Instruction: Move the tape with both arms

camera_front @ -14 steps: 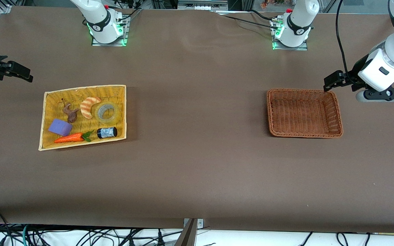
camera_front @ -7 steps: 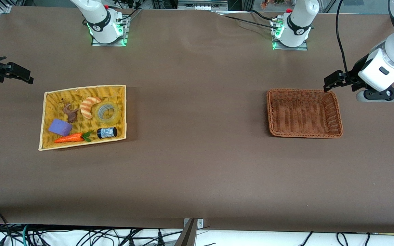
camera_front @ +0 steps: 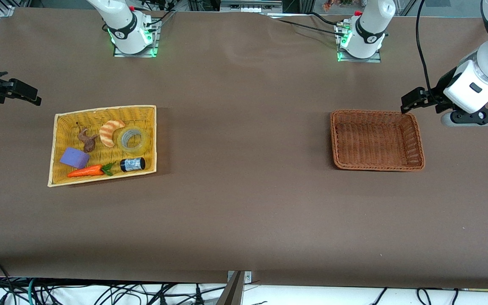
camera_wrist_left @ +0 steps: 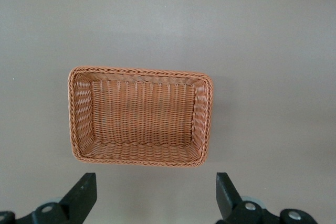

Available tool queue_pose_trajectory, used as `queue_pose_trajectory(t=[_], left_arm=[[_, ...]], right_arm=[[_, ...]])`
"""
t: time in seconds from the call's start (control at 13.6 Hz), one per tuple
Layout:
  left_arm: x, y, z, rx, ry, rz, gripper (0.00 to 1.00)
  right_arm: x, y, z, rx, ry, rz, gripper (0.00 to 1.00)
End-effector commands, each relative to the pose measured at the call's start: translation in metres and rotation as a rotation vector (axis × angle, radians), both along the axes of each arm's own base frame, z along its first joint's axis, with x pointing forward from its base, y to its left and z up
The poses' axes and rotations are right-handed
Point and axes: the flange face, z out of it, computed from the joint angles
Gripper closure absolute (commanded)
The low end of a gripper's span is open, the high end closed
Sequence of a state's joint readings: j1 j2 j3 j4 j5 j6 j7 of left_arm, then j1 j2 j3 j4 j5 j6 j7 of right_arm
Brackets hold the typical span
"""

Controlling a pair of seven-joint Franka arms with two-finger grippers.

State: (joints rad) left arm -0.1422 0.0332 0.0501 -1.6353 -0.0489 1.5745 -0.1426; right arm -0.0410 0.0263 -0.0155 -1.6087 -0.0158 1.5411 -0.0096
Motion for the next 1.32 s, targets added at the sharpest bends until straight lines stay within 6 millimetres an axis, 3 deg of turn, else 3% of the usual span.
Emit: queue_pose_trajectory(t=[0.0, 1.25], left_arm=[[-0.0071, 0.0, 0.0037, 0.007, -0.002, 0.002, 0.0], [-0.0052, -0.0063, 0.0086, 0.004, -0.016, -0.008, 0.0]], right_arm=[[0.0014, 0.0001, 0.0065, 0.011, -0.003, -0.006, 0.0], [0.0053, -0.0034, -0.0026, 0.013, 0.012, -0.015, 0.0]])
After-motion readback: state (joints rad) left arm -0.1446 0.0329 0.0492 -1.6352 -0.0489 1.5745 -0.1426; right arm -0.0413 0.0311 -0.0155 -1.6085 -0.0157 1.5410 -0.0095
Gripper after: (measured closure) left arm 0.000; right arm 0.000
